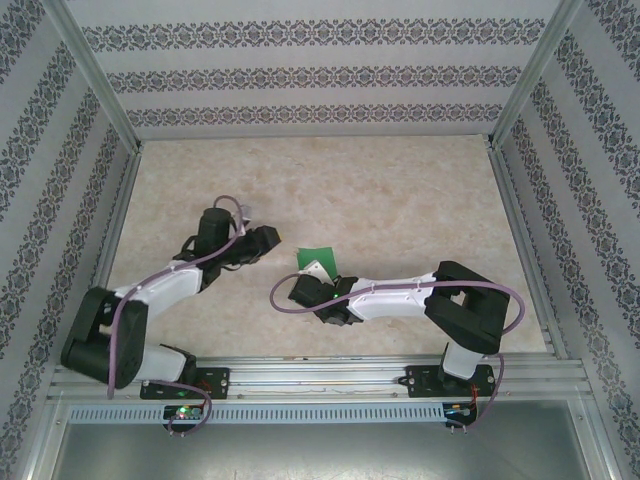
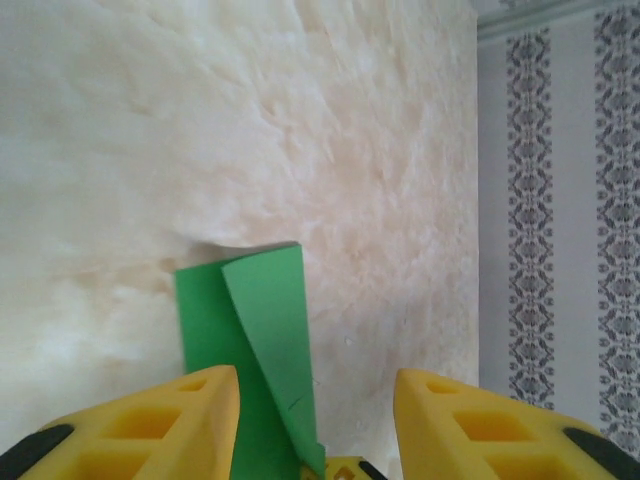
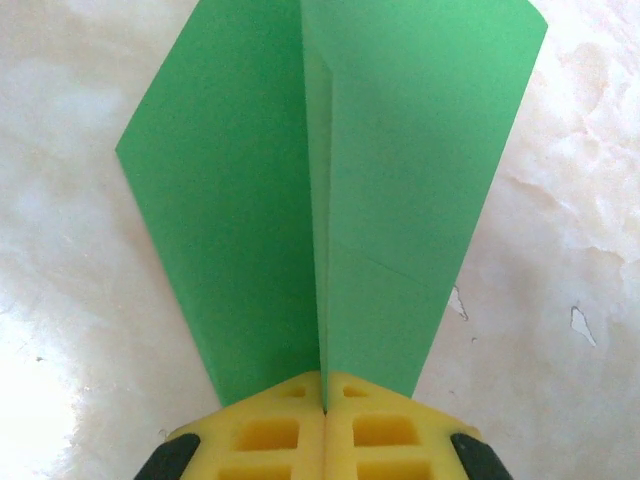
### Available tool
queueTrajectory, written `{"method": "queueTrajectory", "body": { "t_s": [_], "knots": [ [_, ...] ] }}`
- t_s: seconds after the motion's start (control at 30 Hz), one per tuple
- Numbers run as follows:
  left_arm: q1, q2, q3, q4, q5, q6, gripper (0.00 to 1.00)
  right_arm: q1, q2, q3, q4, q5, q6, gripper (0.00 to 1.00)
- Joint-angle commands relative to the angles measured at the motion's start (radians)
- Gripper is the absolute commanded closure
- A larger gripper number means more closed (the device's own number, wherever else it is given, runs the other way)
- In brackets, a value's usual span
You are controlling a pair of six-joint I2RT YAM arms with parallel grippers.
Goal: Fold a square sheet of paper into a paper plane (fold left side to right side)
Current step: Fourth fold the wing at the center of the table.
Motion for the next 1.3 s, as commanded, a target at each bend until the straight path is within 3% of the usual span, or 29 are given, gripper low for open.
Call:
{"method": "queueTrajectory", "body": {
  "t_s": [0.0,0.23,0.43,0.67,0.8,1.27],
  "knots": [
    [0.061,-0.086,-0.030,-0.158,-0.006,0.085,0.53,0.006,0.017,-0.018,0.003,-0.013,-0.009,1.00],
    [0.102,-0.152,-0.064,-0.209,0.029,0.108,0.53,-0.035,-0.056,-0.067,0.052,-0.147,-0.001,1.00],
    [0.094,-0.129,-0.088,-0.173,0.081,0.100,0.53,-0.158,-0.172,-0.157,0.170,-0.466,0.012,1.00],
    [-0.001,-0.053,-0.098,-0.085,0.098,0.051,0.53,-0.302,-0.204,-0.237,0.316,-0.789,0.080,1.00],
    [-0.078,-0.005,-0.090,-0.038,0.052,0.014,0.53,-0.361,-0.186,-0.283,0.432,-0.931,0.136,1.00],
    [-0.268,0.237,0.039,0.074,-0.036,-0.060,0.55,-0.430,-0.132,-0.356,0.575,-1.026,0.160,1.00]
  ]
}}
